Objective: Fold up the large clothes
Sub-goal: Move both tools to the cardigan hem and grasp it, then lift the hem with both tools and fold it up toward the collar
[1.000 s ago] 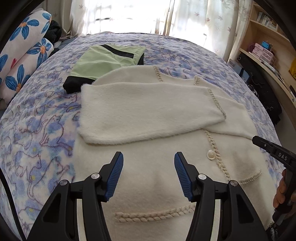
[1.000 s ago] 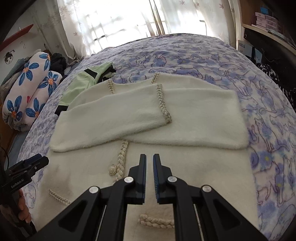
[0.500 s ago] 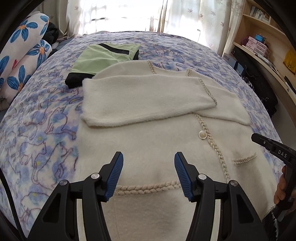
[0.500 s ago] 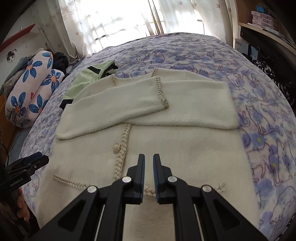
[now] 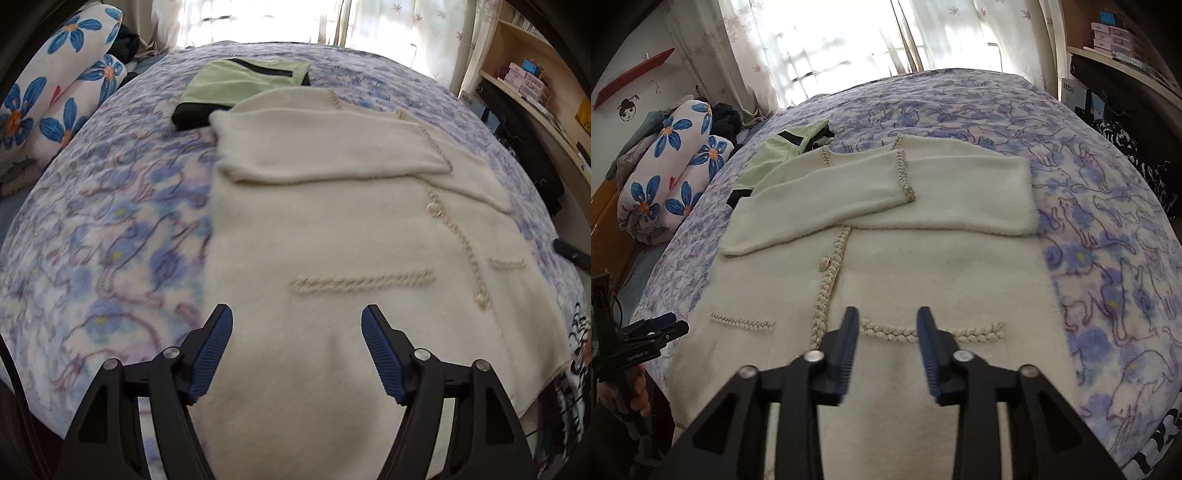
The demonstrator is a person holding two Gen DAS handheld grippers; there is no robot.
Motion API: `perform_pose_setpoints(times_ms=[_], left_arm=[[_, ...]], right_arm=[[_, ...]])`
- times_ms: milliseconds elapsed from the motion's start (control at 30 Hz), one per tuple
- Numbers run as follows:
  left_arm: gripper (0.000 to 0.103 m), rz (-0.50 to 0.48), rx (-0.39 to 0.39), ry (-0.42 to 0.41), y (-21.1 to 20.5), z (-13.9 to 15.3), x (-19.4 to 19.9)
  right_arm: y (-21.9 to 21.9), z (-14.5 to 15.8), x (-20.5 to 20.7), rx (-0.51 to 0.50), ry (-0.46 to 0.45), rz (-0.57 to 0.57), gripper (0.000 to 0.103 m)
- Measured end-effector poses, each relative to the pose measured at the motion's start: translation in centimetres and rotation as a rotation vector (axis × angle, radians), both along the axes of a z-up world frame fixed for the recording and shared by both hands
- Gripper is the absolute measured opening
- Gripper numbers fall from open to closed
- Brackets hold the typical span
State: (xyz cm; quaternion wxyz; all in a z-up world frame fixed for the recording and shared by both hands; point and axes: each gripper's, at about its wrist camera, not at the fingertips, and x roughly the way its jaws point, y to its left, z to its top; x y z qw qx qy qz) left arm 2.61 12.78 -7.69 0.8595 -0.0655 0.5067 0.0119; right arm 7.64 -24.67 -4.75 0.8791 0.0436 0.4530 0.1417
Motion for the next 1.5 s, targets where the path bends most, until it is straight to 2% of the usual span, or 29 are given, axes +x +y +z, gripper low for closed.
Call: perform_pose_setpoints(times_ms=[133, 267, 500, 600, 700, 733, 800, 900, 1067, 1200, 1267, 1333, 1367, 1400, 1467, 1500], left_arm=[[0.071, 0.002, 0.014, 0.041, 2.0, -1.1, -3.0], [0.071, 0.014, -0.042, 0.087, 3.3, -2.9, -5.8], [0.074, 0.008, -0.136, 0.098, 3.3, -4.5, -8.3], [0.074, -0.02, -0.177, 0.114, 2.9, -4.8, -8.6], [0.074, -0.055, -0.218, 0.127, 2.4, -4.9, -9.1], [0.074, -0.063, -0.238, 0.133, 2.3, -5.0, -9.3], [0.074, -0.068, -0.258, 0.137, 2.1, -5.2, -9.9], [0.073, -0.075, -0.279, 0.133, 2.0, -5.6, -10.5], [0.074, -0.085, -0.32, 0.152, 2.3, -7.0, -10.2], [0.073, -0.082, -0.326, 0.153, 2.3, -7.2, -9.7], [0.063, -0.079, -0.301, 0.149, 2.0, -7.1, -9.8], [0.053, -0.079, -0.27, 0.158, 1.6, -7.0, -9.8], [0.043, -0.087, -0.271, 0.157, 1.3, -6.8, -9.6], [0.039, -0.091, -0.271, 0.161, 1.0, -6.7, -9.4], [0.019, -0.094, -0.276, 0.173, 0.3, -6.5, -9.1], [0.015, -0.101, -0.282, 0.174, 0.1, -6.4, -8.9]], right_arm=[[-3.6, 0.2, -2.3, -0.069, 0.038, 0.014, 0.062], [-7.6, -1.3, -4.1, -0.158, 0.114, -0.015, 0.062], [-12.7, -4.8, -6.8, -0.112, 0.247, -0.103, 0.062], [-13.4, -6.3, -7.9, -0.036, 0.295, -0.102, 0.062], [-13.0, -7.2, -9.4, -0.005, 0.29, -0.074, 0.06], [-12.7, -7.3, -9.9, 0.004, 0.283, -0.056, 0.056], [-12.0, -7.6, -10.5, 0.038, 0.292, -0.013, 0.034], [-11.6, -7.9, -11.0, 0.054, 0.262, 0.004, 0.033], [-11.9, -9.6, -10.4, 0.105, 0.296, -0.021, 0.034], [-11.2, -9.6, -10.4, 0.065, 0.275, -0.021, 0.033], [-10.8, -9.4, -10.5, 0.04, 0.266, -0.031, 0.032], [-10.3, -9.3, -10.5, 0.022, 0.257, -0.038, 0.026], [-10.0, -9.2, -10.4, 0.017, 0.254, -0.038, 0.02], [-9.7, -9.2, -10.4, 0.004, 0.251, -0.038, 0.017], [-9.0, -8.9, -10.2, -0.038, 0.248, -0.035, 0.014], [-8.6, -8.6, -10.1, -0.061, 0.245, -0.034, 0.013]])
